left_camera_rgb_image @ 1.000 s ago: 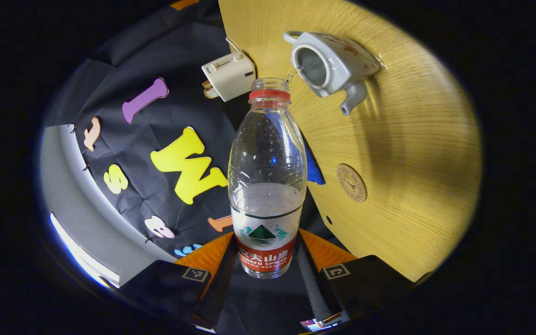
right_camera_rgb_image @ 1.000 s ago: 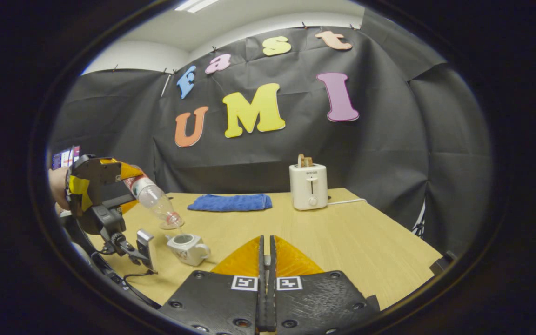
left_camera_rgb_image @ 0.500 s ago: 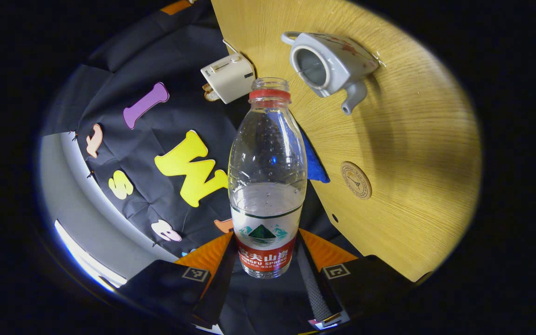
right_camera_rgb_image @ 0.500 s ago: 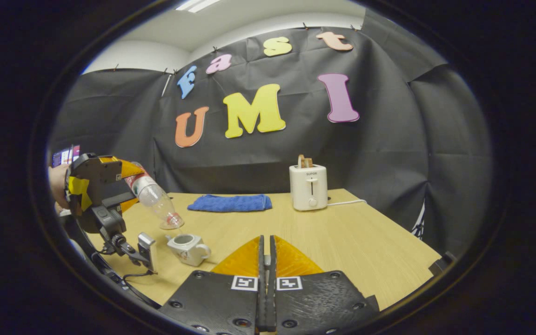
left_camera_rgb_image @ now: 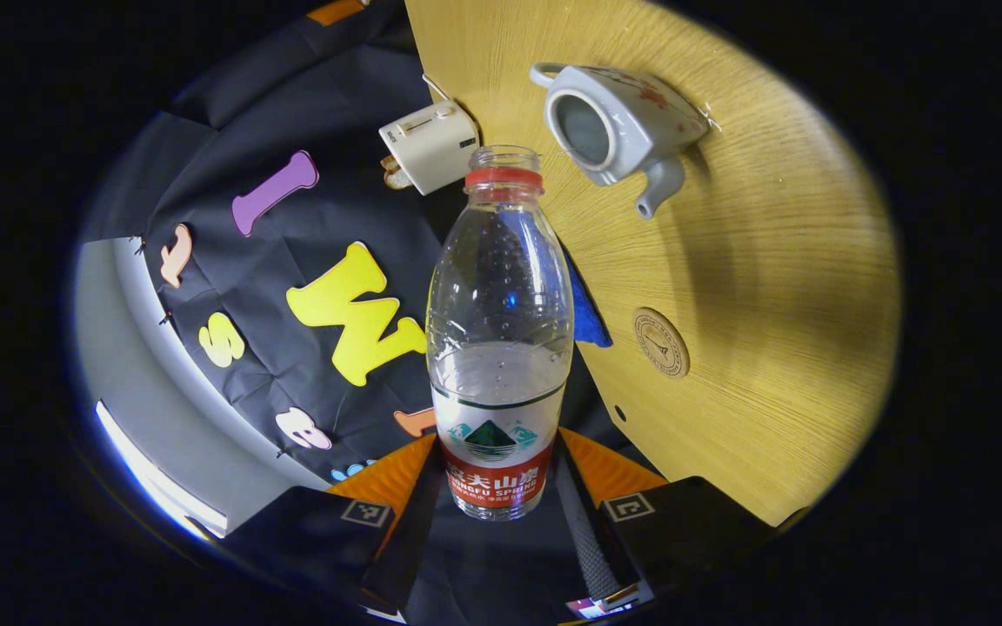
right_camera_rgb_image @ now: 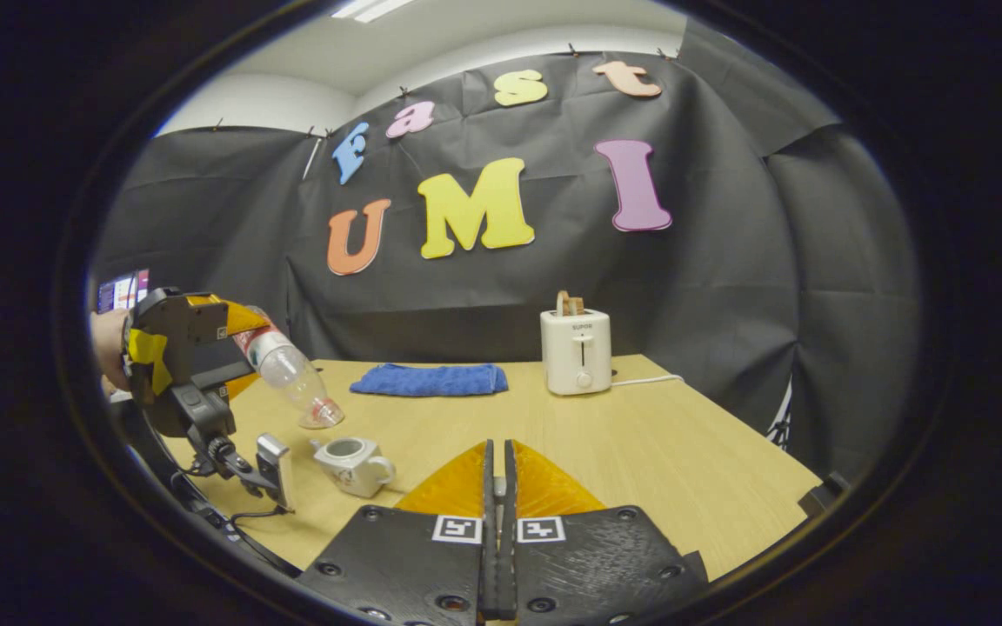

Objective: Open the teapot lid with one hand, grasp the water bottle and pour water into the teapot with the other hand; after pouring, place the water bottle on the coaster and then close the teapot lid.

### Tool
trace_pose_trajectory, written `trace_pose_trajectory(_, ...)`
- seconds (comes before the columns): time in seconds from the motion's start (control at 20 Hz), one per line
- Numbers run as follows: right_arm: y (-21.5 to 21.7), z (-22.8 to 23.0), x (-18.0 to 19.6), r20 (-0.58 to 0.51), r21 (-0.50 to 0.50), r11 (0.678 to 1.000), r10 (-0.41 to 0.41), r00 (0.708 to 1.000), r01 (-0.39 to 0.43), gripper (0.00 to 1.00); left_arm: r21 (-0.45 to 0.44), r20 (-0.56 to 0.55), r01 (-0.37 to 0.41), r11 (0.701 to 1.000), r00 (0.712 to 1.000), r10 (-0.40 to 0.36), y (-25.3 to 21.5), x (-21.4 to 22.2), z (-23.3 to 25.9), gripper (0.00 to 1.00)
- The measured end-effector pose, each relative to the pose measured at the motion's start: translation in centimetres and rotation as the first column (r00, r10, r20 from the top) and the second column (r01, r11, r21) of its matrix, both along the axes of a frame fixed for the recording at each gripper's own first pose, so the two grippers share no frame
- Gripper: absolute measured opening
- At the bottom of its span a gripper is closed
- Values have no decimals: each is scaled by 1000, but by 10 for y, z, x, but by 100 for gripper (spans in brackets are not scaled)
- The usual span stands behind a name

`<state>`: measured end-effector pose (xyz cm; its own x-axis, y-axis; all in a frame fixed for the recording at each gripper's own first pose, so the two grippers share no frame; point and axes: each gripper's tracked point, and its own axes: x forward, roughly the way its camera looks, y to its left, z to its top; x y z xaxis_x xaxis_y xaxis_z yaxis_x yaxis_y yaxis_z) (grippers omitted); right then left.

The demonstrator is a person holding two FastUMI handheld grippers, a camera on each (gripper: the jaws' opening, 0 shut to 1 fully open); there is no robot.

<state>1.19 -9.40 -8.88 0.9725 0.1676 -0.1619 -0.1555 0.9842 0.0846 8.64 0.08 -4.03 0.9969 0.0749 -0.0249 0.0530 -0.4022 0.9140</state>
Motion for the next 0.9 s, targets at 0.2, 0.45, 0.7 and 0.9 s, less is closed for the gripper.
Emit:
trace_pose_trajectory(0.2, 1, 3, -1, 0, -11, 1000, -14, 1000, 14, 0, -191, -28, -9, 982, 1000, 3, 13, 5, -21, 76)
trace_pose_trajectory(0.45, 13, 8, -3, 0, -25, 1000, -9, 1000, 9, 0, -659, -156, -120, 742, 987, 21, 29, 0, -60, 74)
trace_pose_trajectory(0.7, 31, 18, -6, 20, -38, 999, 16, 1000, -15, 0, -927, -183, -182, 329, 983, 29, 37, -19, -62, 74)
trace_pose_trajectory(0.9, 48, 21, -7, 21, -46, 998, 40, 999, -39, 0, -992, -123, -123, -18, 992, 2, 36, -23, -40, 74)
